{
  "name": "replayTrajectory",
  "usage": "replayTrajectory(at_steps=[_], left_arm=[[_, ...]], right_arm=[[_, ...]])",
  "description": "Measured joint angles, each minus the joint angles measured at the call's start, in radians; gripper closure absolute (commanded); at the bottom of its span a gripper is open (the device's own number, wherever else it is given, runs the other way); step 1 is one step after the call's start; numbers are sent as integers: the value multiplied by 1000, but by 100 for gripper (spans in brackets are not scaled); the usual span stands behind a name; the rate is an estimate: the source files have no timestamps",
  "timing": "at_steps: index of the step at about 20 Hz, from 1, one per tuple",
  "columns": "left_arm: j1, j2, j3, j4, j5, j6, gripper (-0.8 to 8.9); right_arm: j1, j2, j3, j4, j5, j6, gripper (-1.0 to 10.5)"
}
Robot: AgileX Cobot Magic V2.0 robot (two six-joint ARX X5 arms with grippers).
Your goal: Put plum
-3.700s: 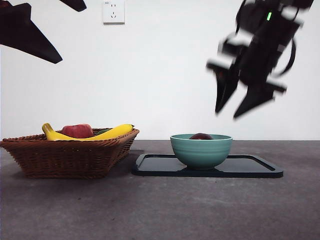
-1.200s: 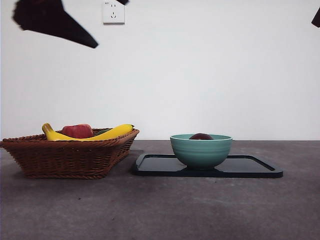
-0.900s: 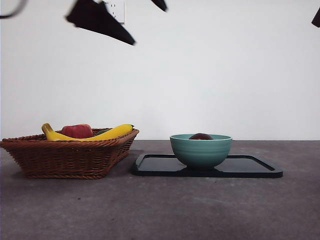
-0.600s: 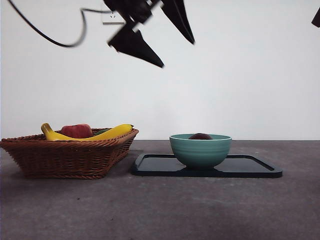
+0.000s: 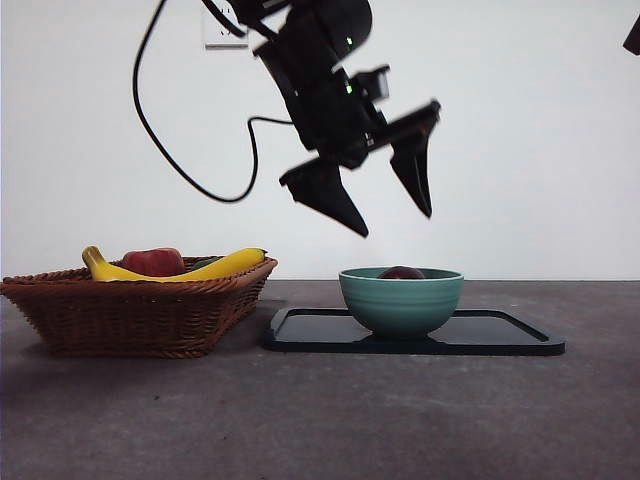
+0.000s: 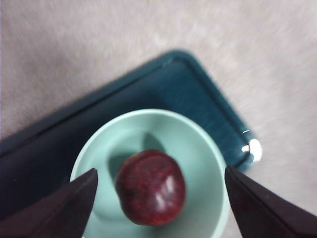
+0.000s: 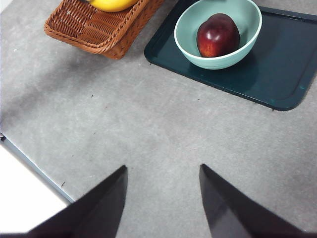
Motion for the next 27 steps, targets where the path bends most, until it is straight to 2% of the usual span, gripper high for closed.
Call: replayTrajectory(at_steps=[12, 27], left_arm=[[-27, 80, 2, 37, -8, 23, 408], [-36, 102, 2, -8, -57, 78, 413]], right_arm=[[0, 0, 0, 0, 0, 0, 715], [0, 0, 0, 0, 0, 0, 715]])
